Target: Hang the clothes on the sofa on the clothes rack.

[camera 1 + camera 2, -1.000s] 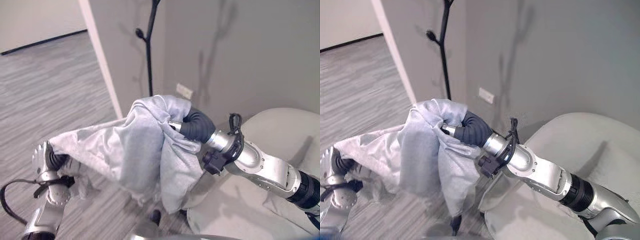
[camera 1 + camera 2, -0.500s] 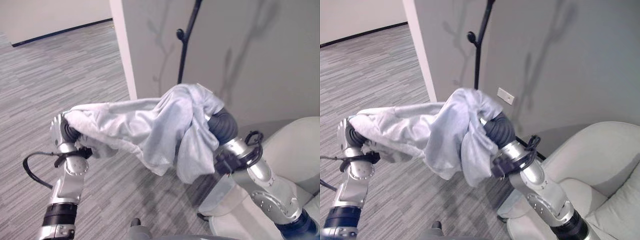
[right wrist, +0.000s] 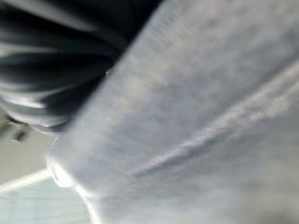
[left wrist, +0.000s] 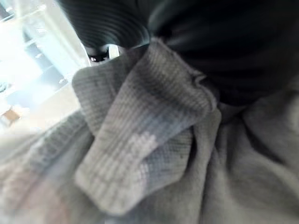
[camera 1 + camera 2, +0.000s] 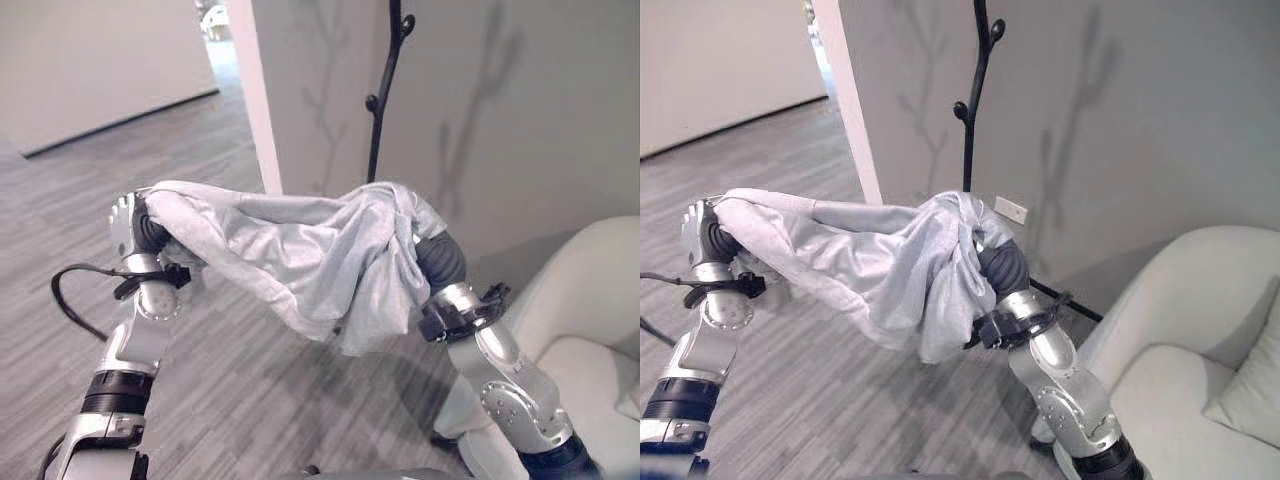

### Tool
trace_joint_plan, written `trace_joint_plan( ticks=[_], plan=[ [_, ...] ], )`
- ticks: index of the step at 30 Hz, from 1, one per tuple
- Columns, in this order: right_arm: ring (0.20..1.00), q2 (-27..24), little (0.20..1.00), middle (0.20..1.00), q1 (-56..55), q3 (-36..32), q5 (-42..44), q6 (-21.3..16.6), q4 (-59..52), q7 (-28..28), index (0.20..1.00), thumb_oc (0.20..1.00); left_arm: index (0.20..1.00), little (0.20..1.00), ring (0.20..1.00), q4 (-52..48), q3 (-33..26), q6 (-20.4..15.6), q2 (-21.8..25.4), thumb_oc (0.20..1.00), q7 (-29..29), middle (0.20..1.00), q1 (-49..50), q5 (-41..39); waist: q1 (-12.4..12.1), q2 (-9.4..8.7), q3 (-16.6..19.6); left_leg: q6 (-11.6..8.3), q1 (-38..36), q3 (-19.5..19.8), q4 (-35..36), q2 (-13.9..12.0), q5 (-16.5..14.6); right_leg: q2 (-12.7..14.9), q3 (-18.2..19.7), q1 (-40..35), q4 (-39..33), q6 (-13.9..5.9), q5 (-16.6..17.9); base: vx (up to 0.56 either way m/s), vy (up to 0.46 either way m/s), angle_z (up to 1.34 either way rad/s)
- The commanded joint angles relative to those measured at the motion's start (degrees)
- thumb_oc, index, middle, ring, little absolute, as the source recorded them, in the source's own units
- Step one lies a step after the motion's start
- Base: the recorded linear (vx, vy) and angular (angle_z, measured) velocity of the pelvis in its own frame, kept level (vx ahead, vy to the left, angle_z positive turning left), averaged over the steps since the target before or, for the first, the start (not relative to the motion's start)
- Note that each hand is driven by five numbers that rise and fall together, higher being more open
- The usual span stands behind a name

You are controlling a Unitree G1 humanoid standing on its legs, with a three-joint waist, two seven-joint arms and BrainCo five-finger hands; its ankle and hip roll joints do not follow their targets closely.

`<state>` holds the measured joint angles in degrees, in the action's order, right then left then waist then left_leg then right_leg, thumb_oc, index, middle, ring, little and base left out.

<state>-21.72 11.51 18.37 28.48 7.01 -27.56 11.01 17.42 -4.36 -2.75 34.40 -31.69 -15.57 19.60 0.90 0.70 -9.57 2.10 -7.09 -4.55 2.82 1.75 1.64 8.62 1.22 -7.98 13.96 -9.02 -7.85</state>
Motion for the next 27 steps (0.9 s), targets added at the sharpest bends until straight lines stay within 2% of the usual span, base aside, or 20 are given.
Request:
trace_joint_plan(
  ticks=[1, 4, 6, 7, 8, 9, 11, 13, 16, 17, 18, 19, 20, 21, 22, 23, 25, 26, 27],
  plan=[
    [0.200, -1.16, 0.200, 0.200, 13.12, -8.03, -17.28, -4.95, 3.46, 4.50, 0.200, 0.200, 0.200, 0.200, 0.200, 0.08, 3.89, -0.99, 9.70, 0.200, -0.93, 0.200, -13.59, -0.15, 6.41, 0.32, -3.70, -4.41, -8.93, 2.77, 2.18, 1.63, -0.82, -13.54, -1.96, 11.19, -5.10, 9.35, 11.53, 0.11, 0.152, 0.58],
    [0.200, -3.36, 0.200, 0.200, 17.30, -7.59, -20.25, -6.02, 5.13, 5.71, 0.200, 0.200, 0.200, 0.200, 0.200, 3.41, 7.13, -1.52, 10.38, 0.200, -1.23, 0.200, -19.88, -0.83, 6.23, -0.42, -4.48, -3.81, -9.64, 2.75, 2.18, 1.85, -0.41, -12.50, -2.24, 8.73, -5.75, 9.50, 12.03, 0.05, 0.059, 0.68],
    [0.200, -3.37, 0.200, 0.200, 17.35, -7.64, -20.24, -6.05, 5.18, 5.71, 0.200, 0.200, 0.200, 0.200, 0.200, 3.51, 7.23, -1.56, 10.40, 0.200, -1.26, 0.200, -20.03, -0.85, 6.21, -0.44, -4.68, -3.81, -9.80, 2.76, 2.18, 1.83, -0.42, -12.52, -2.25, 8.49, -5.90, 9.50, 12.11, 0.06, -0.021, 0.61],
    [0.200, -4.44, 0.200, 0.200, 19.04, -7.12, -22.25, -6.21, 6.73, 5.52, 0.200, 0.200, 0.200, 0.200, 0.200, 3.79, 7.65, -1.53, 10.50, 0.200, -0.90, 0.200, -21.20, -1.24, 5.42, -0.23, -3.50, -3.31, -10.44, 2.10, 2.18, 1.09, 0.33, -11.97, -2.80, 7.02, -6.79, 8.76, 12.47, 0.24, -0.093, -0.02],
    [0.200, -5.41, 0.200, 0.200, 20.32, -6.93, -23.97, -6.72, 8.10, 5.21, 0.200, 0.200, 0.200, 0.200, 0.200, 4.06, 8.69, -1.62, 11.25, 0.200, -0.53, 0.200, -22.68, -1.24, 4.76, 0.08, -2.13, -3.02, -10.52, 2.09, -0.69, -0.29, 1.65, -11.45, -3.15, 4.98, -8.42, 8.62, 12.21, 0.24, -0.094, -0.34],
    [0.200, -5.41, 0.200, 0.200, 20.33, -6.97, -23.97, -6.75, 8.14, 5.21, 0.200, 0.200, 0.200, 0.200, 0.200, 4.13, 8.76, -1.64, 11.27, 0.200, -0.55, 0.200, -22.77, -1.25, 4.77, 0.07, -2.10, -3.02, -10.42, 2.14, -0.79, -0.30, 1.60, -11.45, -3.19, 4.95, -8.58, 8.62, 12.29, 0.22, -0.122, -0.22],
    [0.200, -8.13, 0.200, 0.200, 22.52, -8.16, -26.36, -6.92, 11.85, 6.41, 0.200, 0.200, 0.200, 0.200, 0.200, 6.21, 11.04, -1.69, 11.75, 0.200, -0.48, 0.200, -26.06, -1.29, 5.15, -1.26, -0.73, -4.04, -7.27, -0.97, -10.41, -3.57, 2.17, -8.93, -4.35, 2.35, -10.77, 8.52, 12.23, 0.15, -0.125, 0.06],
    [0.200, -8.19, 0.200, 0.200, 22.64, -9.29, -26.29, -6.63, 12.94, 6.82, 0.200, 0.200, 0.200, 0.200, 0.200, 5.92, 11.87, -1.81, 11.31, 0.200, 0.07, 0.200, -26.98, -1.16, 4.35, -4.13, -1.40, -3.89, -2.43, -2.46, -25.07, -6.13, 0.91, -5.13, -5.18, -1.40, -13.12, 9.09, 13.75, 0.21, -0.157, 0.45],
    [0.200, -8.06, 0.200, 0.200, 22.59, -9.57, -26.28, -6.66, 12.97, 6.79, 0.200, 0.200, 0.200, 0.200, 0.200, 5.88, 12.16, -1.74, 11.41, 0.200, 0.12, 0.200, -27.22, -1.16, 4.59, -3.75, -2.03, -3.92, -1.52, -1.84, -28.06, -6.92, -0.82, -5.80, -5.61, -2.42, -13.98, 9.03, 13.92, 0.09, -0.043, 0.34],
    [0.200, -8.34, 0.200, 0.200, 22.35, -10.42, -27.22, -6.34, 14.11, 7.06, 0.200, 0.200, 0.200, 0.200, 0.200, 5.83, 12.29, -1.67, 10.84, 0.200, 0.45, 0.200, -27.59, -1.05, 3.97, -4.74, -2.00, -3.40, 1.18, -4.10, -29.31, -8.97, -1.41, -4.78, -5.83, -5.49, -15.54, 8.83, 13.68, 0.21, -0.058, 0.26],
    [0.200, -8.44, 0.200, 0.200, 22.00, -11.21, -27.41, -6.29, 14.05, 6.95, 0.200, 0.200, 0.200, 0.200, 0.200, 5.70, 12.36, -1.75, 10.63, 0.200, 0.69, 0.200, -27.74, -0.96, 3.31, -4.82, -1.99, -3.29, 2.34, -4.87, -27.94, -9.59, -1.75, -4.72, -5.61, -6.91, -16.66, 8.76, 14.05, 0.36, -0.016, 0.17],
    [0.200, -8.73, 0.200, 0.200, 21.58, -11.88, -27.86, -6.40, 14.77, 6.87, 0.200, 0.200, 0.200, 0.200, 0.200, 5.43, 12.73, -1.59, 10.92, 0.200, 1.27, 0.200, -27.48, -0.40, 2.66, -4.21, -1.24, -3.49, 4.11, -4.11, -22.84, -8.97, -3.29, -5.59, -4.55, -8.61, -17.31, 8.70, 13.40, 0.24, 0.039, 0.08],
    [0.200, -8.80, 0.200, 0.200, 21.31, -12.01, -27.88, -6.55, 14.85, 6.82, 0.200, 0.200, 0.200, 0.200, 0.200, 5.28, 12.85, -1.48, 10.73, 0.200, 1.36, 0.200, -27.37, -0.32, 2.11, -4.46, -0.85, -3.50, 3.25, -4.67, -21.08, -8.58, -2.56, -5.26, -4.23, -8.69, -17.82, 8.70, 13.70, 0.33, 0.098, -0.10],
    [0.200, -8.80, 0.200, 0.200, 21.27, -12.14, -28.48, -6.60, 15.29, 6.61, 0.200, 0.200, 0.200, 0.200, 0.200, 5.31, 13.26, -1.17, 11.18, 0.200, 1.64, 0.200, -27.31, -0.34, 1.30, -3.67, -0.55, -4.00, 4.66, -2.68, -15.62, -7.28, -3.37, -6.12, -2.81, -9.75, -18.12, 8.73, 13.06, 0.25, 0.072, -0.12],
    [0.200, -8.78, 0.200, 0.200, 21.38, -12.53, -29.08, -6.59, 16.06, 6.70, 0.200, 0.200, 0.200, 0.200, 0.200, 5.63, 13.89, -0.75, 11.50, 0.200, 1.97, 0.200, -27.79, -0.67, -0.17, -3.66, -0.26, -4.24, 3.25, -1.89, -7.91, -6.33, -0.94, -5.91, -1.49, -10.00, -17.97, 8.82, 12.98, 0.42, 0.157, -0.18],
    [0.200, -8.73, 0.200, 0.200, 24.26, -11.44, -30.46, -6.20, 20.08, 8.00, 0.200, 0.200, 0.200, 0.200, 0.200, 5.97, 14.52, -0.32, 12.46, 0.200, 2.36, 0.200, -28.72, -1.11, -2.47, -3.23, -0.69, -4.44, 6.77, 1.71, -1.21, -4.57, -0.26, -6.17, 0.69, -11.94, -17.70, 9.15, 11.93, 0.28, 0.102, -0.30],
    [0.200, -8.39, 0.200, 0.200, 26.97, -10.51, -29.82, -6.60, 22.36, 8.90, 0.200, 0.200, 0.200, 0.200, 0.200, 6.67, 15.30, -0.60, 13.55, 0.200, 2.29, 0.200, -30.59, -1.37, -3.89, -3.43, -1.51, -4.62, 7.78, 1.54, 1.38, -4.26, 1.07, -5.83, 1.94, -11.61, -17.17, 9.10, 12.16, 0.20, 0.102, -0.79],
    [0.200, -8.04, 0.200, 0.200, 28.92, -9.68, -30.24, -5.90, 24.29, 9.81, 0.200, 0.200, 0.200, 0.200, 0.200, 7.66, 15.95, -0.50, 14.17, 0.200, 2.59, 0.200, -31.51, -1.83, -4.47, -3.36, -2.30, -5.14, 11.49, 1.15, 1.85, -3.32, 0.76, -5.60, 2.56, -13.46, -16.90, 9.45, 11.79, 0.21, 0.164, -1.15],
    [0.200, -8.57, 0.200, 0.200, 31.60, -8.73, -31.28, -5.71, 26.79, 10.54, 0.200, 0.200, 0.200, 0.200, 0.200, 9.12, 16.84, -0.88, 14.86, 0.200, 2.83, 0.200, -33.33, -2.37, -4.79, -3.86, -3.11, -5.34, 12.66, -0.58, 1.24, -3.30, 1.49, -4.80, 3.12, -13.54, -17.04, 9.40, 12.15, 0.35, 0.354, -1.06]
  ],
)
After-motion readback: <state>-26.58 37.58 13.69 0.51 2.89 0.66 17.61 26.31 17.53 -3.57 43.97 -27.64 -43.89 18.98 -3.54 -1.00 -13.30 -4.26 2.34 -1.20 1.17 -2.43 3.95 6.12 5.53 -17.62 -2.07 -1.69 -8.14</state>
